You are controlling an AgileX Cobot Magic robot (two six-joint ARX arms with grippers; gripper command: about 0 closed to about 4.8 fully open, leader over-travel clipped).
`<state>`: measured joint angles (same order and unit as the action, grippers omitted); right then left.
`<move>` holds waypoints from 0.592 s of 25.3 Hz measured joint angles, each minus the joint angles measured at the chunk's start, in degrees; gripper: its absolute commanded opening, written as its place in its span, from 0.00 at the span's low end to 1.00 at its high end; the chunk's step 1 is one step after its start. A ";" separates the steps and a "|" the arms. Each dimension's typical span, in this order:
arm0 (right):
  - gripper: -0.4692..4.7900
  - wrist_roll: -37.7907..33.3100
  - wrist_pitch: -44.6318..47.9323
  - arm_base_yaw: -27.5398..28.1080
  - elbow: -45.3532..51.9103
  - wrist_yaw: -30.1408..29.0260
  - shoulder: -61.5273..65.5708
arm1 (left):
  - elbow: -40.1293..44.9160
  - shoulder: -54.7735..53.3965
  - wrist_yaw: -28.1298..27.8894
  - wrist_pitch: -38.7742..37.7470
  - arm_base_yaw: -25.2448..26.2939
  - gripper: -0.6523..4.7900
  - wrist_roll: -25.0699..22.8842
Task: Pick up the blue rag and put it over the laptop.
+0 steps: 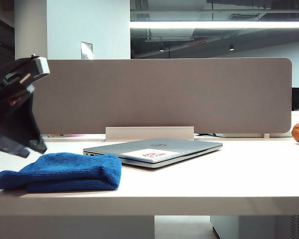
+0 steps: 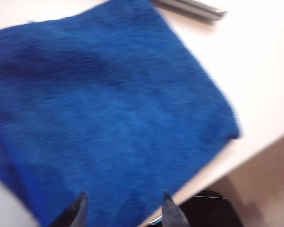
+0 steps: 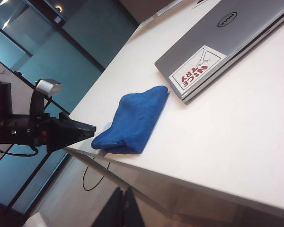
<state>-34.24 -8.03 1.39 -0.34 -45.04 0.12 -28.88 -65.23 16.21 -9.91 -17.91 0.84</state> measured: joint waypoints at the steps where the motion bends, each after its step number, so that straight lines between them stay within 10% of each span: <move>1: 0.09 0.00 -0.02 0.00 0.00 0.00 0.00 | 0.00 0.00 -3.28 -0.26 -0.02 0.48 0.07; 15: 0.09 0.00 0.00 0.00 0.00 0.00 0.00 | 0.02 -0.02 -8.90 -6.99 0.02 0.47 13.00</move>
<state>-34.24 -8.03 1.39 -0.34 -45.04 0.12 -28.86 -65.25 7.31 -16.91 -17.89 13.85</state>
